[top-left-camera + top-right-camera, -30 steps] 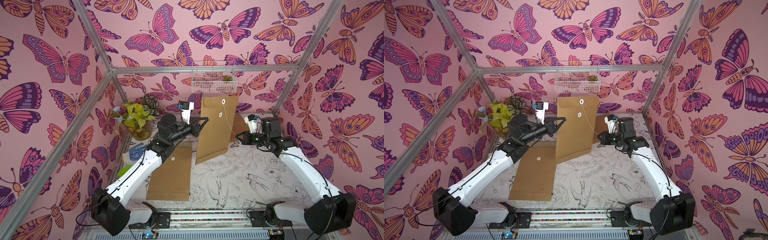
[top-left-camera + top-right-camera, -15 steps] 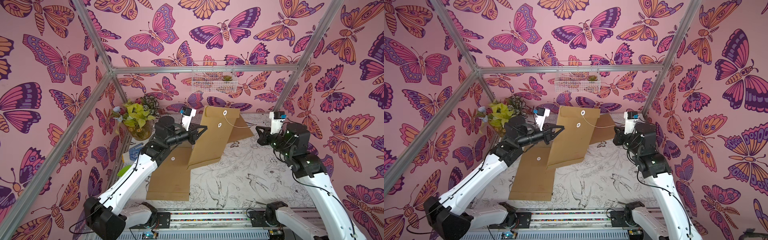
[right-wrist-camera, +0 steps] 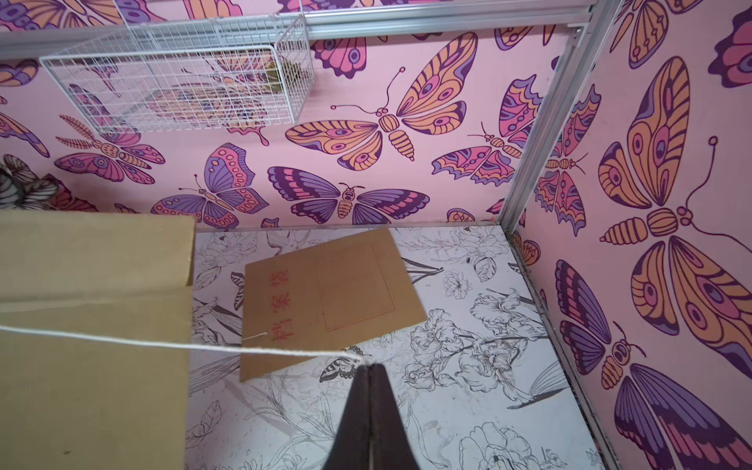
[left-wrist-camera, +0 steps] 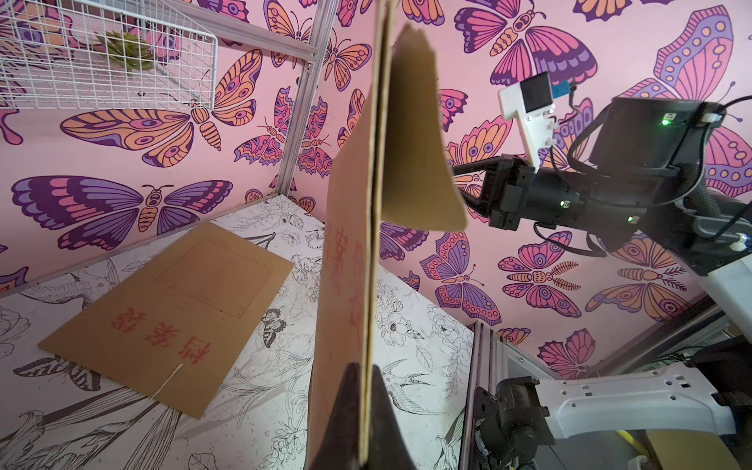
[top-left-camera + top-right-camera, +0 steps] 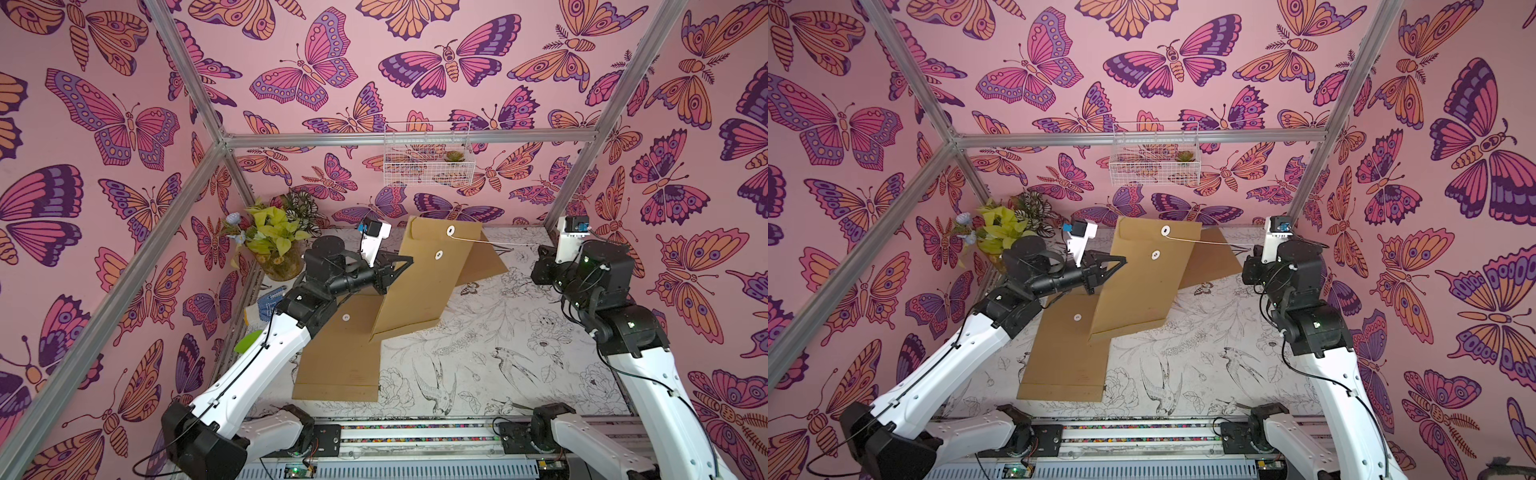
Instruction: Open the file bag
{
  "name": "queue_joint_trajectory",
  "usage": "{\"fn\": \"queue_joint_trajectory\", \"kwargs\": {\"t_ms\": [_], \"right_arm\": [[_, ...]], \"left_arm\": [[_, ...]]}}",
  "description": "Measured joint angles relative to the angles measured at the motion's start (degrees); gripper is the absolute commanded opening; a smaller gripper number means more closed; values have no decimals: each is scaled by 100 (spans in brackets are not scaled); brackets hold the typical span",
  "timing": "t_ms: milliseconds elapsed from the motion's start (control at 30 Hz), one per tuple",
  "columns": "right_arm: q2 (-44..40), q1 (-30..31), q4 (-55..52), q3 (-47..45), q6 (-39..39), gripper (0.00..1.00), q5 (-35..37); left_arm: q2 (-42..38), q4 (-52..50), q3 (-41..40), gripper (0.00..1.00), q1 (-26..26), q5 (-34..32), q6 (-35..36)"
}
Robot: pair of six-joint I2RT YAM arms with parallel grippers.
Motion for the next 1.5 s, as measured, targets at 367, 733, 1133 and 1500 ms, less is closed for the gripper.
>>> {"fn": "queue_joint_trajectory", "kwargs": {"t_ms": [367,733,1133,1500], "right_arm": [[70,0,-129,4,-72,0,7],[372,0,570,577,81,0,-595],[1333,0,1003,1759,208,0,-1139],[2618,0,1139,2966,448,0,-2500]], "left_arm": [[-22,70,-28,0,22,184,-2],[122,22,-17,0,24,710,-17],[407,-197,68,0,15,970,-17],[455,-280,197,0,-164,1137,76]]}}
